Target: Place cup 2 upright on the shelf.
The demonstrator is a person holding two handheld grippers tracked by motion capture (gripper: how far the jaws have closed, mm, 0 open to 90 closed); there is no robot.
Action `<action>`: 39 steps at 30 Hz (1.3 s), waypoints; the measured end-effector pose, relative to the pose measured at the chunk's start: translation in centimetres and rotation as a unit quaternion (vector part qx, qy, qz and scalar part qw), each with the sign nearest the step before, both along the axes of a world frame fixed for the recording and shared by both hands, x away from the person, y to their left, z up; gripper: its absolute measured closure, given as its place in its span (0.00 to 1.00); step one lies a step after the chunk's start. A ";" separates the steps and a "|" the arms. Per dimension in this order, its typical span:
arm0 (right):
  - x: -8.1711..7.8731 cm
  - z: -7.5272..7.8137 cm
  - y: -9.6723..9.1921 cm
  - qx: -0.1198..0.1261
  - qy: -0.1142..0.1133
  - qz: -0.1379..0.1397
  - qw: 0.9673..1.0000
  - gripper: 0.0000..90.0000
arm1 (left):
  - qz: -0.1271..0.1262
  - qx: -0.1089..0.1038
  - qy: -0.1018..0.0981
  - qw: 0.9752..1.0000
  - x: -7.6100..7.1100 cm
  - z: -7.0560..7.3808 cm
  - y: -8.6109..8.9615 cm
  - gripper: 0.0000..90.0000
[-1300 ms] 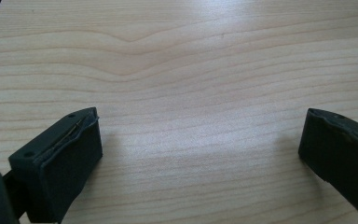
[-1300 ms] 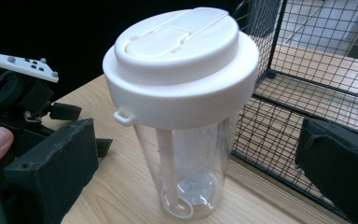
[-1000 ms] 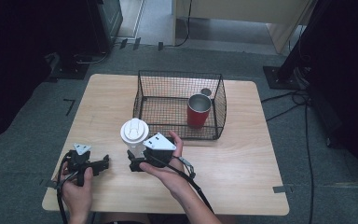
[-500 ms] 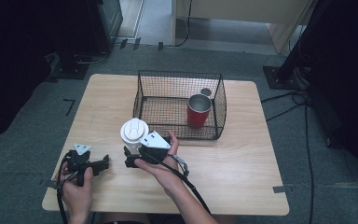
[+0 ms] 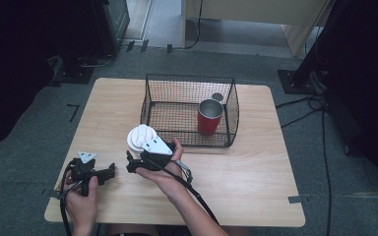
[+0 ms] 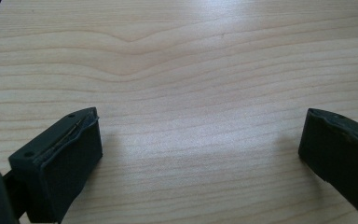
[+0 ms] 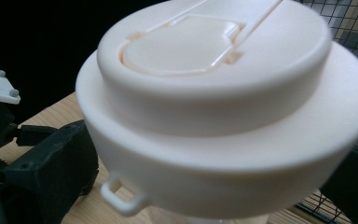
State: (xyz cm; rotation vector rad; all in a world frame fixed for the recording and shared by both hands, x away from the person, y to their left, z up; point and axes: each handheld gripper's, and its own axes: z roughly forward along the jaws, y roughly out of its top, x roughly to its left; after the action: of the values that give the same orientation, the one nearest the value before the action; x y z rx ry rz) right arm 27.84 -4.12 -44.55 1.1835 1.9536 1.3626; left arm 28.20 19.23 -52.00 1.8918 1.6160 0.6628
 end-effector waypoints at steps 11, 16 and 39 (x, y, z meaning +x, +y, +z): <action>0.2 -0.4 0.7 -0.014 -0.018 -0.023 0.999 0.13 | 0.000 0.000 0.000 1.000 0.0 0.0 0.0 0.00; 0.2 -0.3 0.5 -0.017 -0.024 -0.026 0.999 0.17 | 0.000 0.000 0.000 1.000 0.0 0.0 0.0 0.00; -1.0 2.2 -2.0 0.001 -0.058 -0.027 0.998 0.18 | 0.000 0.000 0.000 1.000 0.0 0.0 0.0 0.00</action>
State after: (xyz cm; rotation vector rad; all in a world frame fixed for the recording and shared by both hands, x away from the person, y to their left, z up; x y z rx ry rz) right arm 26.86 -6.17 -42.37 1.1230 1.8283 1.3742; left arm 28.20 19.23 -52.00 1.8918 1.6156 0.6636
